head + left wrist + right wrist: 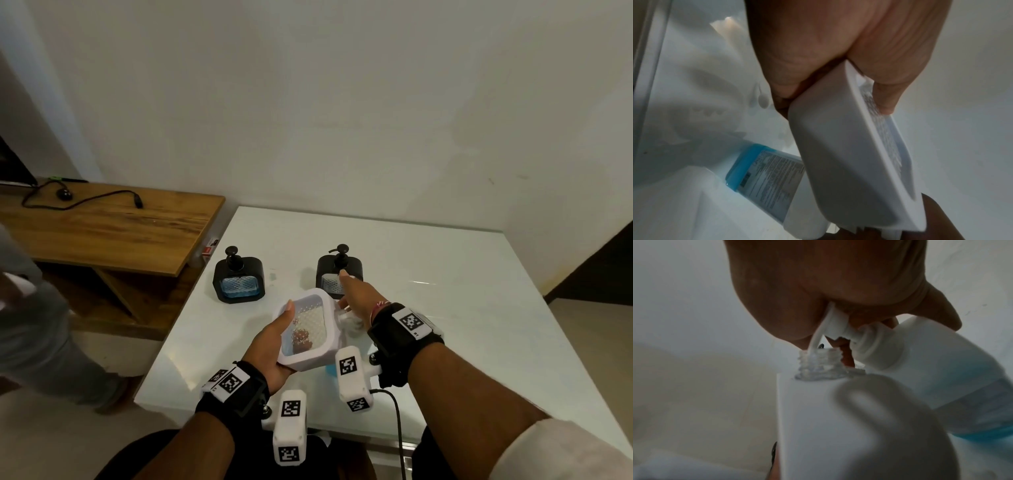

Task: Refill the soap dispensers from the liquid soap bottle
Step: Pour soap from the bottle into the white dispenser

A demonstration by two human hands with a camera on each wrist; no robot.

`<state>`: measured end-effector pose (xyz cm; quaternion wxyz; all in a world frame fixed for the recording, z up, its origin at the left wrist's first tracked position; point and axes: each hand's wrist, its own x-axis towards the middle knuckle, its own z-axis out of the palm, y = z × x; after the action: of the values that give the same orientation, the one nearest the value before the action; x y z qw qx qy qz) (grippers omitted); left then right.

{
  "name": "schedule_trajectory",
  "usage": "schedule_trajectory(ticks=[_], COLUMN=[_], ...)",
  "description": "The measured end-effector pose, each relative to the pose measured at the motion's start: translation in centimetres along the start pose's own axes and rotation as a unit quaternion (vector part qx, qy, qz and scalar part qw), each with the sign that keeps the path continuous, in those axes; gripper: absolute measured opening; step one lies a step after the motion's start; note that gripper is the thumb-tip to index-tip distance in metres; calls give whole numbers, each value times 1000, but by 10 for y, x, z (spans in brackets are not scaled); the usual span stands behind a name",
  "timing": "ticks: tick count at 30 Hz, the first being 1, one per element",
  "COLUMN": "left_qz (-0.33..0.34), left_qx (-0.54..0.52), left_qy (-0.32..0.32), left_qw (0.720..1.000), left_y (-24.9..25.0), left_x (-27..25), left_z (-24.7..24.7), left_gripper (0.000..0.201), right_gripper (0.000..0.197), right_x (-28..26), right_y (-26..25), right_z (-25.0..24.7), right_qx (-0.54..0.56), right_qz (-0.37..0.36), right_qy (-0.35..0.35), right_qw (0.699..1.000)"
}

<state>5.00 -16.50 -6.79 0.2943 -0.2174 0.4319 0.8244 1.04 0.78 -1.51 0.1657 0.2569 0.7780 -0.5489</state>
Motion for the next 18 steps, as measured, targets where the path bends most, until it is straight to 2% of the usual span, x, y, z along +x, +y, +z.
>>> schedule_trajectory(ticks=[3,6,9,11,15,18], left_qz=[6,17,22,28,27,29], left_qx=[-1,4,16,21,17,15], left_qy=[-8,-10,6,10,11,10], left_qw=[1000,1000,1000,999,999,999], left_y=[1,0,1,0,-2,0], left_x=[0,2,3,3,3,1], left_z=[2,2,5,5,-1,-3], left_gripper=[44,50,47,45,66,70], right_gripper=[50,51,48,47,50,55], right_x=[0,1,3,3,1,-2], right_y=[5,10,11,12,13,11], right_z=[4,9,7,5,3,4], right_qx=[9,-50,-100,-86,-16,-7], right_qz=[9,19,23,22,16,10], right_qy=[25,62,74,66,30,28], right_qw=[1000,997,992,994,999,1000])
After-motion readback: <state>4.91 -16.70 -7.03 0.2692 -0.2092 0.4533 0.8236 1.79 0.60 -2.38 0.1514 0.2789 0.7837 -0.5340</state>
